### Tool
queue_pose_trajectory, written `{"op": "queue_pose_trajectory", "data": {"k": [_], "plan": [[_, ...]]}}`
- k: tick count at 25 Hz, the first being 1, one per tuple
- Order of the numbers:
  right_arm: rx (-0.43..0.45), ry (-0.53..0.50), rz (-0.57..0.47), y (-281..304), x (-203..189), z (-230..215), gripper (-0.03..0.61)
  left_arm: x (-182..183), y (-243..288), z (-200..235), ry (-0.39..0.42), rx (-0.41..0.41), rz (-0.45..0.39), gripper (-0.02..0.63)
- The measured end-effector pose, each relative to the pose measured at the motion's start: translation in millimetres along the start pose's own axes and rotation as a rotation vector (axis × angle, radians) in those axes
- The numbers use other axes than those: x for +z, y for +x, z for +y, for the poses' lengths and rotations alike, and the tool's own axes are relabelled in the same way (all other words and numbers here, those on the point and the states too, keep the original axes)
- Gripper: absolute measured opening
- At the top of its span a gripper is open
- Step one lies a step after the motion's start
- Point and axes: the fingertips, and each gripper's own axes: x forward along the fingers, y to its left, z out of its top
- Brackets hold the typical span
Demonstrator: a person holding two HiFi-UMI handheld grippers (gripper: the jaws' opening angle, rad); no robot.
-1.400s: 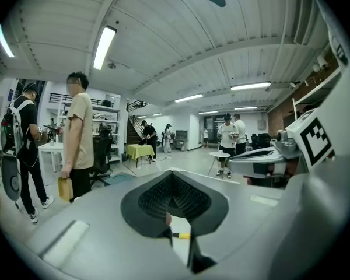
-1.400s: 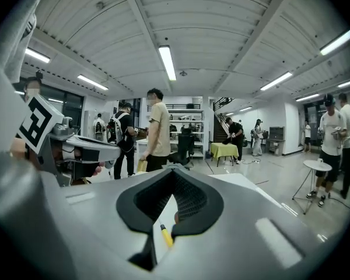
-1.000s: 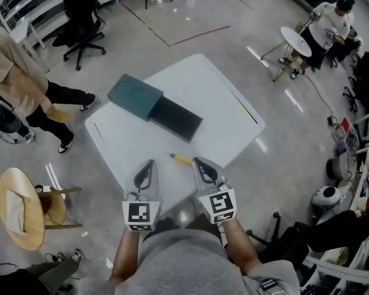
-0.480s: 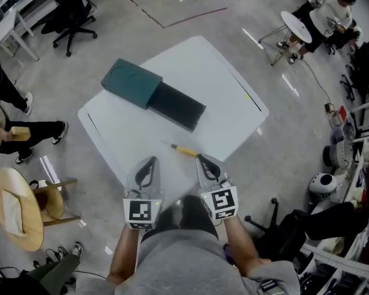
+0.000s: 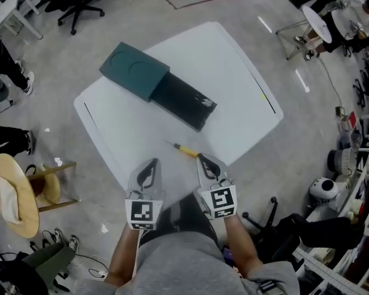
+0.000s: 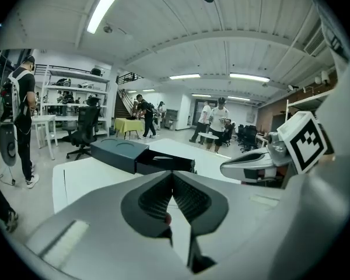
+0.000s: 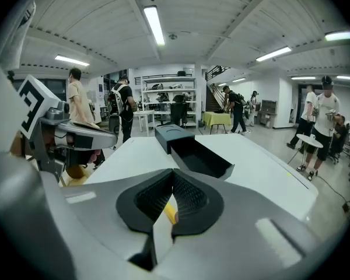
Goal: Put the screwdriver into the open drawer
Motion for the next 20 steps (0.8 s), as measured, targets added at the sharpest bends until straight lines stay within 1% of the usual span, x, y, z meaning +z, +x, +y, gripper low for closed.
{"op": "queue_pose_trajectory", "data": {"k": [7, 14, 15, 17, 20], "plan": [[0.072, -0.013, 0.076, 29, -27, -4, 0.004, -26, 19, 12, -0.044, 0.058, 0.056, 0.011], [0.177, -0.105, 0.184, 52, -44, 8, 0.006, -42, 26, 14, -0.077, 0.102, 0.091, 0.011], [0.197, -0.114, 0.2, 55, -46, 10, 0.017, -44, 26, 16, -0.083, 0.107, 0.096, 0.011], [0.234, -0.139, 0.236, 64, -48, 16, 0.071, -48, 27, 20, -0.098, 0.117, 0.105, 0.011], [0.277, -0.191, 0.287, 74, -55, 23, 0.1, -53, 26, 25, -0.105, 0.137, 0.115, 0.011]]}}
